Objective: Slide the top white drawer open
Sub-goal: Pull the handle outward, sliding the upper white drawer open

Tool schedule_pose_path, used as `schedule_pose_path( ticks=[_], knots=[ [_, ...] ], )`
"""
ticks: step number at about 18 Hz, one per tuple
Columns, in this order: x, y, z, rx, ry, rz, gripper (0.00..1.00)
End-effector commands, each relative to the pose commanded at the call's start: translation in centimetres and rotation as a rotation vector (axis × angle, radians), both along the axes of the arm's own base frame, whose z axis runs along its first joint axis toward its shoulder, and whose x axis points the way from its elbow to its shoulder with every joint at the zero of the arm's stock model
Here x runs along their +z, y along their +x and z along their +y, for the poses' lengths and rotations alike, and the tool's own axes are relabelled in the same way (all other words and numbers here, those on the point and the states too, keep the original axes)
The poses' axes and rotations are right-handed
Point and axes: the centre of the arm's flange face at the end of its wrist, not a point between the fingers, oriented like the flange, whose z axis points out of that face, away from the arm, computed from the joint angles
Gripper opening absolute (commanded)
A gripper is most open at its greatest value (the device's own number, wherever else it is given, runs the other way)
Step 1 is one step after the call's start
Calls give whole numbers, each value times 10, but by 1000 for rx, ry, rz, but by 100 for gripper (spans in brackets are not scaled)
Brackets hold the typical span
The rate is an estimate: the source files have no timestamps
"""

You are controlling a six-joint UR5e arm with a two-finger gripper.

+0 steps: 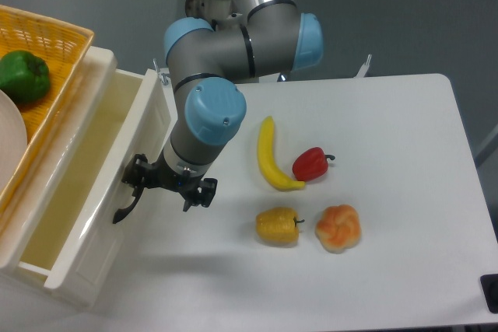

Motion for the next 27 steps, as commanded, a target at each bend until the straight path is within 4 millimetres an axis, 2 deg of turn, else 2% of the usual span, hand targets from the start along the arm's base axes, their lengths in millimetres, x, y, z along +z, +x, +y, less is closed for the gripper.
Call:
schedule_pose_path(
  ticks=[9,27],
  knots=[
    [-5,-21,-8,11,0,1,100],
    [-2,-54,-23,47,14,13,100]
  ],
)
